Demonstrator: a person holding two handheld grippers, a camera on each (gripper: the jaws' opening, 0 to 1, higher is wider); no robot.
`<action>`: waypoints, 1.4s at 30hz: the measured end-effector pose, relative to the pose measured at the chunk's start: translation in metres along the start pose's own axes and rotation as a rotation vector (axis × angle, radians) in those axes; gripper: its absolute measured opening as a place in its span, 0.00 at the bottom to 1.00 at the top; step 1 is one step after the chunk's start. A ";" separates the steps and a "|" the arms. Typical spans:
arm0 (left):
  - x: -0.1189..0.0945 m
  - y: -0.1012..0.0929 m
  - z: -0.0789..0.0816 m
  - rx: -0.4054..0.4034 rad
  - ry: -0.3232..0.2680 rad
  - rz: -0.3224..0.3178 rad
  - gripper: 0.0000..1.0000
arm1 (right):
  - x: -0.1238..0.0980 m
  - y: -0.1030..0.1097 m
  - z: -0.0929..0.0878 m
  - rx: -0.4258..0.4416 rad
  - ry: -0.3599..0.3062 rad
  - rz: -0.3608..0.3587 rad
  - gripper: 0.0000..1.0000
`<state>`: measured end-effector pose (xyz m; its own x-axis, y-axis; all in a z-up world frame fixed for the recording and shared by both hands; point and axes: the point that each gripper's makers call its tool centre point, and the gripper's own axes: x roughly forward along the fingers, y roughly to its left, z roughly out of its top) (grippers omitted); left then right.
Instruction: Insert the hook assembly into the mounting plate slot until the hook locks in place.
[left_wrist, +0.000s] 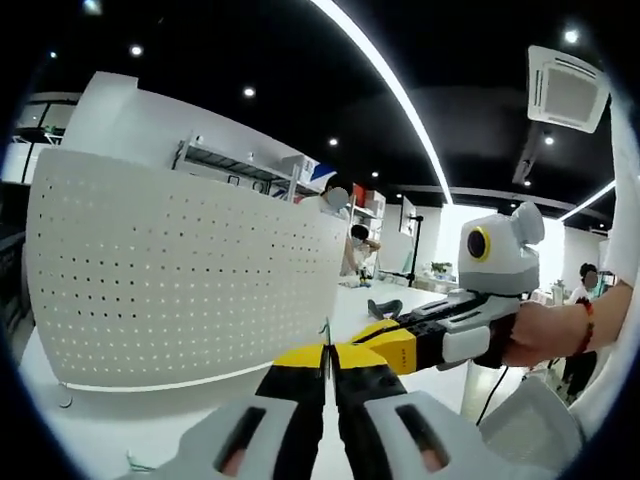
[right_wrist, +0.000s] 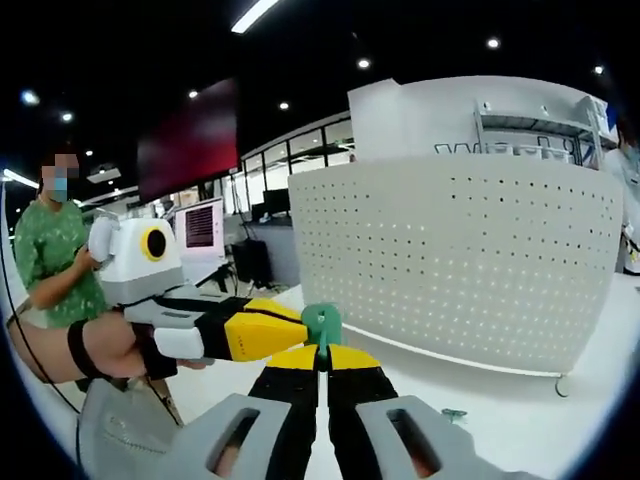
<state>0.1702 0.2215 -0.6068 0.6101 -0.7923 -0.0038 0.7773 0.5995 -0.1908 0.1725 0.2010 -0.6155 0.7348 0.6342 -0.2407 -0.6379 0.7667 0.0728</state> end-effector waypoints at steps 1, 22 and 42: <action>-0.001 0.000 -0.001 0.007 0.004 0.000 0.03 | -0.001 -0.003 0.002 0.003 -0.004 -0.003 0.00; -0.015 0.005 -0.027 0.054 0.104 0.065 0.31 | -0.007 -0.062 0.026 0.019 -0.066 -0.165 0.00; -0.038 0.010 -0.049 0.056 0.155 0.133 0.59 | -0.007 -0.103 0.050 0.029 -0.119 -0.313 0.00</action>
<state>0.1477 0.2518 -0.6569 0.6804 -0.7113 -0.1767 0.7016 0.7018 -0.1233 0.2446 0.1224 -0.5730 0.9169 0.3733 -0.1410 -0.3713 0.9276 0.0415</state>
